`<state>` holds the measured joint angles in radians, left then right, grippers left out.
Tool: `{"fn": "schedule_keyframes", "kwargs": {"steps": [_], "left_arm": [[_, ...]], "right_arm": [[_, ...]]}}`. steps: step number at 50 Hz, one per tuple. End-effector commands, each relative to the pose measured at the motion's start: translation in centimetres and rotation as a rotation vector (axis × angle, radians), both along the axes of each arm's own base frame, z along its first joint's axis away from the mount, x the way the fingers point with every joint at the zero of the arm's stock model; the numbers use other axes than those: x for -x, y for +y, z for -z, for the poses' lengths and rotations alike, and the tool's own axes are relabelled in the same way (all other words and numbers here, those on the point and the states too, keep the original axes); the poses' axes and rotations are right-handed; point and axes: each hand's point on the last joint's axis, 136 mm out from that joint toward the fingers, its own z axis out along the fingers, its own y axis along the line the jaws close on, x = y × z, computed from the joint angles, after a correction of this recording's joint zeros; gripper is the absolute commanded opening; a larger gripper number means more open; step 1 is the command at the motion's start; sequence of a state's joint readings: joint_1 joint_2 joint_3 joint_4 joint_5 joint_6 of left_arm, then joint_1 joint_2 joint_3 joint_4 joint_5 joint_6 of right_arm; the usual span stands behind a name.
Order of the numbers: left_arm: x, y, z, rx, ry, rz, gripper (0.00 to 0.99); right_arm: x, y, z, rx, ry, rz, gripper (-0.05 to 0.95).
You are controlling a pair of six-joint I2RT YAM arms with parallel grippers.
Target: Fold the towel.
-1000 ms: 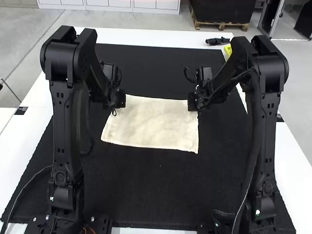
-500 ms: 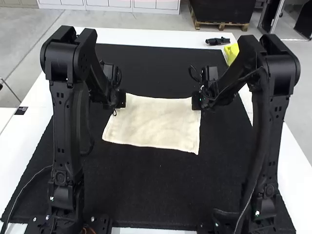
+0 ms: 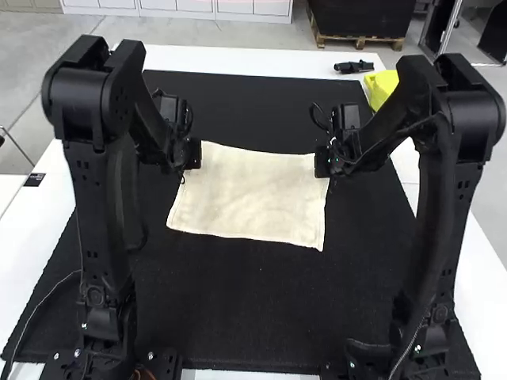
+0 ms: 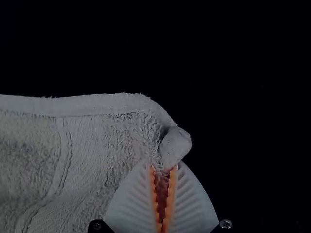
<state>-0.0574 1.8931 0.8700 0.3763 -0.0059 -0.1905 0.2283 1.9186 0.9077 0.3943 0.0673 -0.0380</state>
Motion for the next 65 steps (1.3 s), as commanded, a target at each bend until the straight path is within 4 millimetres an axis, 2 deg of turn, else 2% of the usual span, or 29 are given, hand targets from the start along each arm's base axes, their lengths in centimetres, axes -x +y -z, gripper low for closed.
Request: {"fn": "schedule_keyframes", "kwargs": {"steps": [1,8,20,26,41,49,54,65], "left_arm": [[0.4,1.8,-1.8,-0.018,-0.04,-0.034,0.026],[1.3,2.6,-2.4,-0.032,-0.052,-0.04,0.026],[3.0,4.9,-4.6,-0.077,-0.099,-0.06,0.026],[4.2,5.4,-4.6,-0.1,-0.089,-0.055,0.026],[6.7,5.1,-1.9,-0.159,-0.032,-0.002,0.026],[8.5,4.5,-0.2,-0.176,0.068,0.055,0.026],[8.9,4.4,-0.7,-0.173,0.066,0.056,0.026],[10.6,3.9,0.4,-0.177,0.108,0.081,0.026]], "right_arm": [[0.6,-0.2,-2.9,0.02,-0.066,-0.001,-0.02],[2.2,0.8,-4.1,0.029,-0.085,-0.039,-0.02],[5.5,2.7,-6.7,0.024,-0.113,-0.102,-0.02],[7.2,3.1,-7.2,0.028,-0.098,-0.126,-0.02],[10.6,2.2,-4.0,0.076,0.02,-0.147,-0.02],[12.1,2.3,-2.5,0.094,0.088,-0.168,-0.02],[12.8,2.5,-1.9,0.098,0.104,-0.18,-0.02],[13.7,2.8,-1.0,0.104,0.133,-0.204,-0.02]]}}
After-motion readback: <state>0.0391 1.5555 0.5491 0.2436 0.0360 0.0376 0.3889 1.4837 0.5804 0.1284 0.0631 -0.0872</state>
